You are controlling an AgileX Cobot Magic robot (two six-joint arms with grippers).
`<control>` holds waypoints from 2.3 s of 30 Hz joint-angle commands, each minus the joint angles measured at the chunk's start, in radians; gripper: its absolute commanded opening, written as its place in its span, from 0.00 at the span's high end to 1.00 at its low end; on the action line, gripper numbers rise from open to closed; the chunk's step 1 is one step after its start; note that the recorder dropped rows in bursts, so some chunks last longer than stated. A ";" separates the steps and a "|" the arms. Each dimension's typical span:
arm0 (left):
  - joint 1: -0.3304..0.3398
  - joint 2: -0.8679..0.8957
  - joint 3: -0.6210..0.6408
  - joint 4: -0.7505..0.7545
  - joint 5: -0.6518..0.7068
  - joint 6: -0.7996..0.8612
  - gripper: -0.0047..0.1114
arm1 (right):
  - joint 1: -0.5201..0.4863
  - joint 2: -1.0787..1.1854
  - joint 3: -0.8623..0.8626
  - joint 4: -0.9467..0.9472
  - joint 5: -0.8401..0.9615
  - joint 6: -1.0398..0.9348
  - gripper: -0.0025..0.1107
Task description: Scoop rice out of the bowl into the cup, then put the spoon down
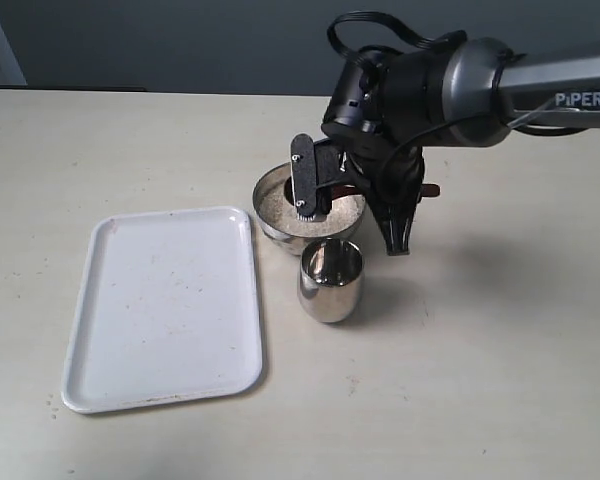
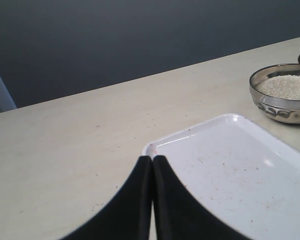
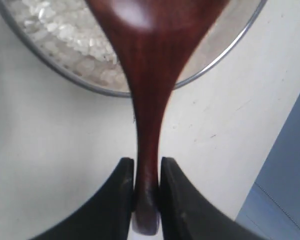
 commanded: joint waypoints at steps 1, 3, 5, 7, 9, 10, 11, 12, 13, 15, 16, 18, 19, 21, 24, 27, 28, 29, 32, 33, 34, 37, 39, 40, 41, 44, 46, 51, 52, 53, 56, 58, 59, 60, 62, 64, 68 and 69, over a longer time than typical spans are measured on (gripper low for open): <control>-0.005 -0.004 -0.002 -0.007 -0.015 -0.005 0.96 | -0.006 -0.023 -0.006 0.051 0.060 -0.015 0.99; -0.005 -0.004 -0.002 -0.007 -0.015 -0.005 0.96 | -0.004 -0.028 -0.006 0.077 0.079 -0.015 0.99; -0.005 -0.004 -0.002 -0.007 -0.015 -0.005 0.96 | -0.004 -0.035 -0.006 0.109 0.088 -0.015 0.99; -0.005 -0.004 -0.002 -0.007 -0.015 -0.005 0.96 | -0.004 -0.044 -0.006 0.123 0.101 -0.015 0.99; -0.005 -0.004 -0.002 -0.007 -0.015 -0.005 0.96 | -0.004 -0.060 -0.006 0.132 0.110 -0.015 0.99; -0.005 -0.004 -0.002 -0.007 -0.015 -0.005 0.96 | -0.004 -0.066 -0.006 0.134 0.110 -0.013 0.99; -0.005 -0.004 -0.002 -0.007 -0.015 -0.005 0.96 | -0.004 -0.075 -0.004 0.137 0.112 -0.009 0.99; -0.005 -0.004 -0.002 -0.007 -0.015 -0.005 0.96 | -0.004 -0.084 0.000 0.142 0.117 -0.009 0.99; -0.005 -0.004 -0.002 -0.007 -0.015 -0.005 0.96 | -0.004 -0.092 0.006 0.151 0.124 -0.009 0.99; -0.005 -0.004 -0.002 -0.007 -0.015 -0.005 0.96 | -0.004 -0.108 0.019 0.170 0.129 -0.009 0.99; -0.005 -0.004 -0.002 -0.007 -0.015 -0.005 0.96 | -0.004 -0.117 0.031 0.181 0.129 -0.009 0.99; -0.005 -0.004 -0.002 -0.007 -0.015 -0.005 0.96 | -0.004 -0.128 0.055 0.207 0.127 -0.007 0.99; -0.005 -0.004 -0.002 -0.007 -0.015 -0.005 0.96 | -0.004 -0.135 0.069 0.219 0.125 -0.007 0.99; -0.005 -0.004 -0.002 -0.007 -0.015 -0.005 0.96 | -0.004 -0.145 0.096 0.233 0.125 -0.007 0.99; -0.005 -0.004 -0.002 -0.007 -0.015 -0.005 0.96 | -0.004 -0.157 0.140 0.241 0.106 -0.007 0.99; -0.005 -0.004 -0.002 -0.007 -0.015 -0.005 0.96 | -0.004 -0.170 0.159 0.239 0.076 0.013 0.99; -0.005 -0.004 -0.002 -0.007 -0.015 -0.005 0.96 | -0.002 -0.172 0.161 0.239 0.071 0.024 0.99; -0.005 -0.004 -0.002 -0.007 -0.015 -0.005 0.96 | 0.002 -0.174 0.161 0.229 0.070 0.032 0.99; -0.005 -0.004 -0.002 -0.007 -0.015 -0.005 0.96 | 0.031 -0.174 0.163 0.156 0.064 0.095 0.99; -0.005 -0.004 -0.002 -0.007 -0.015 -0.005 0.96 | 0.045 -0.174 0.168 0.127 0.059 0.111 0.99; -0.005 -0.004 -0.002 -0.007 -0.015 -0.005 0.96 | 0.058 -0.174 0.176 0.103 0.051 0.128 0.99; -0.005 -0.004 -0.002 -0.007 -0.015 -0.005 0.96 | 0.084 -0.174 0.205 0.085 0.039 0.147 0.99; -0.005 -0.004 -0.002 -0.007 -0.015 -0.005 0.96 | 0.089 -0.176 0.220 0.078 0.037 0.173 0.99; -0.005 -0.004 -0.002 -0.007 -0.015 -0.005 0.96 | 0.089 -0.176 0.225 0.078 0.033 0.195 0.99; -0.005 -0.004 -0.002 -0.007 -0.015 -0.005 0.96 | 0.089 -0.181 0.227 0.076 0.031 0.210 0.99; -0.005 -0.004 -0.002 -0.007 -0.015 -0.005 0.96 | 0.089 -0.188 0.227 0.072 0.042 0.223 0.99; -0.005 -0.004 -0.002 -0.007 -0.015 -0.005 0.96 | 0.089 -0.190 0.227 0.064 0.046 0.227 0.99; -0.005 -0.004 -0.002 -0.007 -0.015 -0.005 0.96 | 0.089 -0.190 0.227 0.053 0.058 0.236 0.99; -0.005 -0.004 -0.002 -0.007 -0.015 -0.005 0.96 | 0.089 -0.190 0.227 0.050 0.058 0.236 0.99; -0.005 -0.004 -0.002 -0.007 -0.015 -0.005 0.96 | 0.089 -0.190 0.230 0.034 0.058 0.242 0.99; -0.005 -0.004 -0.002 -0.007 -0.015 -0.005 0.96 | 0.094 -0.190 0.252 -0.027 0.071 0.286 0.99; -0.005 -0.004 -0.002 -0.007 -0.015 -0.005 0.96 | 0.104 -0.192 0.273 -0.053 0.066 0.293 0.99; -0.005 -0.004 -0.002 -0.007 -0.015 -0.005 0.96 | 0.109 -0.192 0.287 -0.064 0.054 0.303 0.99; -0.005 -0.004 -0.002 -0.007 -0.015 -0.005 0.96 | 0.113 -0.192 0.299 -0.067 0.044 0.305 0.99; -0.005 -0.004 -0.002 -0.007 -0.015 -0.005 0.96 | 0.122 -0.194 0.315 -0.067 0.031 0.312 0.99; -0.005 -0.004 -0.002 -0.007 -0.015 -0.005 0.96 | 0.129 -0.194 0.327 -0.093 0.024 0.345 0.99; -0.005 -0.004 -0.002 -0.007 -0.015 -0.005 0.96 | 0.149 -0.194 0.344 -0.187 0.022 0.453 0.99; -0.005 -0.004 -0.002 -0.007 -0.015 -0.005 0.96 | 0.157 -0.194 0.351 -0.207 0.022 0.466 0.99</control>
